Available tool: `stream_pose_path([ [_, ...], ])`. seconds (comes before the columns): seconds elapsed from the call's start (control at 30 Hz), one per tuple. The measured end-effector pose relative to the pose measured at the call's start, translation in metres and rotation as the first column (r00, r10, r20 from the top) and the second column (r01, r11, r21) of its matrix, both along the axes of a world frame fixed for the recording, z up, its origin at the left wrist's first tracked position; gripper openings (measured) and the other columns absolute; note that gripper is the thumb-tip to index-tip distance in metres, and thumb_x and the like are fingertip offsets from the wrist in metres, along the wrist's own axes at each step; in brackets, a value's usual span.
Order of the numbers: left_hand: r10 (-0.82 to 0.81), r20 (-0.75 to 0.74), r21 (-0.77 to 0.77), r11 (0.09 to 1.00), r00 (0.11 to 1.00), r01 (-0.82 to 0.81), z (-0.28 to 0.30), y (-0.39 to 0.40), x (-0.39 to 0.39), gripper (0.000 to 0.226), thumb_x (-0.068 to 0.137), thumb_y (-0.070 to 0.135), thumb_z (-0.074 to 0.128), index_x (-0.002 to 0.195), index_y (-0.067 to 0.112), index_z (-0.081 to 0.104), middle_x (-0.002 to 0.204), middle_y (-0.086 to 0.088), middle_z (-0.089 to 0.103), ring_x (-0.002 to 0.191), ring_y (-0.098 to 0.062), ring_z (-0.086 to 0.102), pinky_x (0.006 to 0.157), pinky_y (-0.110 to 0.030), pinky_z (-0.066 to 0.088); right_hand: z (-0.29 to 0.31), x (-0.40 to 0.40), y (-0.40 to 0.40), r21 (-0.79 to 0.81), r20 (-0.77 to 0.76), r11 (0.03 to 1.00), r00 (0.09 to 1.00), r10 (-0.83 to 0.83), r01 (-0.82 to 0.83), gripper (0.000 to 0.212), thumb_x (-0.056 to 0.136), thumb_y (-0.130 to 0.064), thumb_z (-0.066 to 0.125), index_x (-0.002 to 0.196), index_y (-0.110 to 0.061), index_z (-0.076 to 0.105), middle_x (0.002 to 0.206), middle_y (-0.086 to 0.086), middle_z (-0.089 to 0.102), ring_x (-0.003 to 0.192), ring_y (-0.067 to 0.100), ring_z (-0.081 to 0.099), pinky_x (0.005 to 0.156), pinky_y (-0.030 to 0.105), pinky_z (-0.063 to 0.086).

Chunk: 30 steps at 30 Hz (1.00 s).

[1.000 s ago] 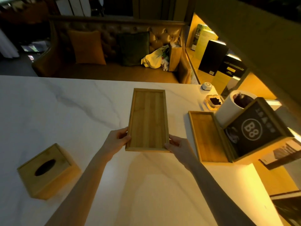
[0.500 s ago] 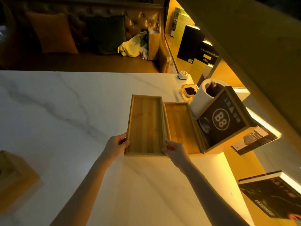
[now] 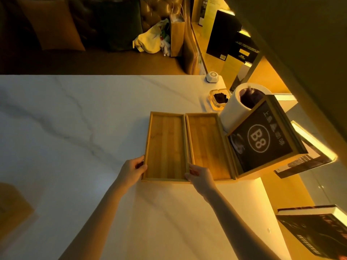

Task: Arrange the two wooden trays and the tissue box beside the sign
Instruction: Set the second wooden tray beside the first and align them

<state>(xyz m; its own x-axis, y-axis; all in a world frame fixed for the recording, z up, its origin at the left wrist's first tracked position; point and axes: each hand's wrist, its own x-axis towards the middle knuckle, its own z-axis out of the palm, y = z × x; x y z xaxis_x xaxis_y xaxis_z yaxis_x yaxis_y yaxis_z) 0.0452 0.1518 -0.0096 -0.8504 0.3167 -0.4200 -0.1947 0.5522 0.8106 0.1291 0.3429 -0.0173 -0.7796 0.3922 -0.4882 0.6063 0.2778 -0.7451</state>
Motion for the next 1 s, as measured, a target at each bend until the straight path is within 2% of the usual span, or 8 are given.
stream_pose_path([
  [0.07, -0.001, -0.003, -0.013, 1.000, 1.000, 0.001, -0.005, 0.002, -0.002, 0.034, 0.088, 0.006, 0.049, 0.121, 0.012, 0.053, 0.107, -0.016, 0.063, 0.102, -0.028, 0.058, 0.093, -0.041, 0.046, -0.002, -0.002, 0.000, 0.004, -0.004, 1.000, 1.000, -0.013, 0.013, 0.042, 0.088, -0.007, 0.056, 0.128, -0.002, 0.046, 0.117, 0.014, 0.058, 0.095, 0.018, 0.050, 0.079, 0.024, 0.043],
  [0.13, -0.017, -0.015, -0.032, 0.999, 1.000, 0.016, -0.008, 0.004, -0.004, 0.035, 0.088, 0.005, 0.049, 0.123, 0.005, 0.050, 0.101, -0.013, 0.061, 0.096, -0.026, 0.057, 0.091, -0.040, 0.047, -0.003, -0.004, 0.000, 0.002, -0.010, 1.000, 1.000, -0.014, 0.014, 0.040, 0.088, -0.007, 0.055, 0.127, -0.002, 0.047, 0.112, 0.012, 0.058, 0.092, 0.018, 0.051, 0.077, 0.024, 0.044],
  [0.23, -0.012, -0.003, -0.047, 0.999, 1.000, 0.012, -0.011, 0.005, -0.005, 0.036, 0.088, 0.004, 0.048, 0.124, 0.006, 0.049, 0.104, -0.016, 0.062, 0.100, -0.029, 0.058, 0.093, -0.041, 0.046, -0.006, -0.006, -0.002, 0.009, -0.005, 1.000, 1.000, -0.005, 0.005, 0.039, 0.089, -0.007, 0.054, 0.127, -0.003, 0.048, 0.105, 0.008, 0.057, 0.090, 0.016, 0.051, 0.075, 0.023, 0.044],
  [0.4, -0.028, -0.018, -0.086, 0.996, 0.999, 0.027, -0.023, 0.004, -0.006, 0.042, 0.088, 0.007, 0.049, 0.129, 0.008, 0.044, 0.123, -0.016, 0.059, 0.115, -0.030, 0.055, 0.101, -0.042, 0.043, -0.011, -0.006, -0.004, 0.087, 0.000, 0.996, 1.000, 0.008, -0.008, 0.037, 0.090, -0.006, 0.051, 0.127, -0.003, 0.047, 0.116, 0.015, 0.059, 0.093, 0.016, 0.050, 0.079, 0.022, 0.042],
  [0.57, -0.040, -0.079, -0.173, 0.985, 0.996, 0.026, -0.031, 0.009, -0.005, 0.038, 0.088, 0.007, 0.050, 0.126, 0.004, 0.047, 0.118, -0.021, 0.058, 0.110, -0.032, 0.055, 0.091, -0.030, 0.040, -0.020, -0.005, -0.013, 0.260, 0.039, 0.966, 0.999, 0.000, -0.010, 0.028, 0.090, -0.009, 0.052, 0.118, -0.005, 0.057, 0.097, 0.007, 0.062, 0.086, 0.018, 0.058, 0.079, 0.029, 0.052],
  [0.7, -0.051, -0.111, -0.225, 0.974, 0.993, 0.025, -0.037, 0.011, -0.004, 0.040, 0.089, 0.009, 0.049, 0.128, 0.003, 0.044, 0.121, -0.025, 0.052, 0.110, -0.035, 0.053, 0.093, -0.033, 0.041, -0.022, -0.002, -0.018, 0.362, 0.086, 0.931, 0.996, 0.008, -0.039, 0.031, 0.092, -0.011, 0.049, 0.122, -0.010, 0.054, 0.105, 0.010, 0.066, 0.086, 0.023, 0.063, 0.070, 0.029, 0.055],
  [0.83, -0.049, -0.119, -0.236, 0.972, 0.992, 0.020, -0.037, 0.013, -0.001, 0.042, 0.089, 0.007, 0.048, 0.130, 0.002, 0.039, 0.124, -0.025, 0.048, 0.113, -0.036, 0.050, 0.096, -0.033, 0.040, -0.022, 0.000, -0.023, 0.434, 0.118, 0.898, 0.993, 0.028, -0.077, 0.033, 0.093, -0.013, 0.046, 0.126, -0.012, 0.049, 0.104, 0.009, 0.066, 0.082, 0.022, 0.064, 0.067, 0.030, 0.055],
  [1.0, -0.053, -0.129, -0.240, 0.971, 0.990, 0.021, -0.042, 0.015, 0.002, 0.042, 0.089, 0.007, 0.047, 0.130, 0.001, 0.039, 0.125, -0.025, 0.047, 0.113, -0.035, 0.050, 0.095, -0.032, 0.040, -0.023, 0.002, -0.030, 0.423, 0.130, 0.902, 0.991, 0.028, -0.081, 0.031, 0.094, -0.014, 0.044, 0.124, -0.012, 0.049, 0.102, 0.008, 0.066, 0.080, 0.020, 0.065, 0.069, 0.031, 0.058],
])
